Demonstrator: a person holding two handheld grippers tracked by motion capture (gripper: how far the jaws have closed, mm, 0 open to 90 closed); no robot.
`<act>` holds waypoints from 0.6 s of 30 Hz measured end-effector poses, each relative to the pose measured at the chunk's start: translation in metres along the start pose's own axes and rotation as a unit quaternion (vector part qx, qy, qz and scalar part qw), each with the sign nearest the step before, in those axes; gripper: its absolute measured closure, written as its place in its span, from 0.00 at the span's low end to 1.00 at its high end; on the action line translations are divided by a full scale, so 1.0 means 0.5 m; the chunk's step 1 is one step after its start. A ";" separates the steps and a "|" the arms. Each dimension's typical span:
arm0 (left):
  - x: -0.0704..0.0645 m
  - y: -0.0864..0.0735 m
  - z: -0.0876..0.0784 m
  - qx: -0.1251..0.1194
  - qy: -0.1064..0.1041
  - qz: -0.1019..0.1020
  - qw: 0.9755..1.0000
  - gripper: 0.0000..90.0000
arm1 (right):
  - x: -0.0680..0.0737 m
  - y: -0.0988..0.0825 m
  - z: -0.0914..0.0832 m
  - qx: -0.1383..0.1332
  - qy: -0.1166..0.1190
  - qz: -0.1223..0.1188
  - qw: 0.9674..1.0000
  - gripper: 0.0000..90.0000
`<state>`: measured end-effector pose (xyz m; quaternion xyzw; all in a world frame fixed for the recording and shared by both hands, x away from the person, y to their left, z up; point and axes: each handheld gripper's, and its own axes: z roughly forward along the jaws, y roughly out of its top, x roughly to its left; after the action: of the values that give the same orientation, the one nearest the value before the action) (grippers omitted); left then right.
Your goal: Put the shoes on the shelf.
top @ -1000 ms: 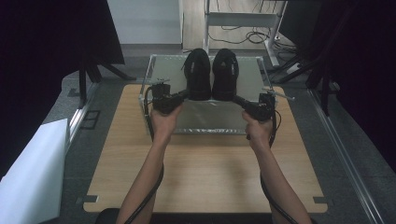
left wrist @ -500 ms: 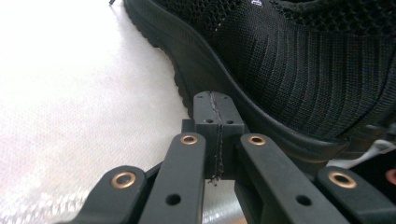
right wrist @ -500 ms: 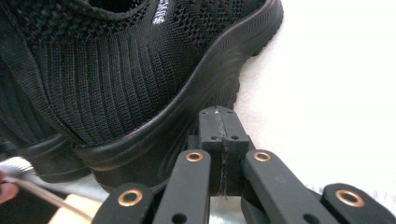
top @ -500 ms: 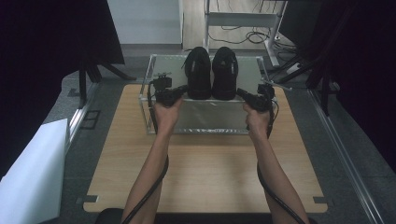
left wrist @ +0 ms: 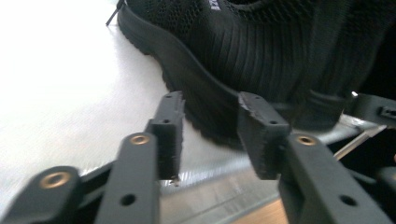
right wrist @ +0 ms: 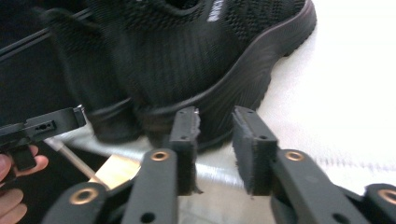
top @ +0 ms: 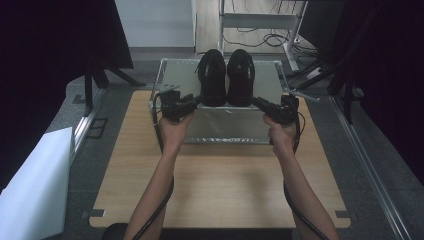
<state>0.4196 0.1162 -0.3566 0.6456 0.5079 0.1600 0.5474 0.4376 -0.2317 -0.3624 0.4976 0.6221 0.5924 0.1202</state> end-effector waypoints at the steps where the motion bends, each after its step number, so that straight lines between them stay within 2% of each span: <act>1: 0.002 -0.008 -0.009 -0.002 -0.004 0.002 1.000 0.61 | 0.000 -0.003 -0.008 0.001 0.002 -0.004 1.000 0.73; 2: 0.004 -0.015 -0.016 -0.004 -0.009 0.001 1.000 0.59 | 0.000 -0.007 -0.015 0.000 0.006 -0.007 1.000 0.71; 4: 0.008 -0.030 -0.031 -0.007 -0.033 -0.006 0.999 0.55 | -0.002 -0.014 -0.028 0.003 0.014 -0.019 1.000 0.67; 6: 0.009 -0.043 -0.043 -0.001 -0.043 -0.006 0.999 0.52 | -0.002 -0.025 -0.039 0.008 0.018 -0.030 0.999 0.63; 10: 0.005 -0.066 -0.063 0.008 -0.050 0.013 0.999 0.44 | -0.002 -0.049 -0.061 0.017 0.030 -0.055 0.998 0.57; 13: 0.001 -0.081 -0.078 0.017 -0.046 0.029 0.998 0.35 | -0.004 -0.065 -0.077 0.026 0.034 -0.071 0.997 0.52; 15: 0.001 -0.090 -0.086 0.026 -0.050 0.035 0.998 0.32 | -0.005 -0.074 -0.088 0.033 0.036 -0.077 0.996 0.48; 18: -0.001 -0.105 -0.099 0.039 -0.047 0.042 0.997 0.27 | -0.010 -0.084 -0.106 0.036 0.039 -0.080 0.995 0.43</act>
<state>0.3564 0.1370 -0.3846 0.6937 0.4603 0.1328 0.5379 0.3807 -0.2598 -0.3861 0.4265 0.6849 0.5774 0.1248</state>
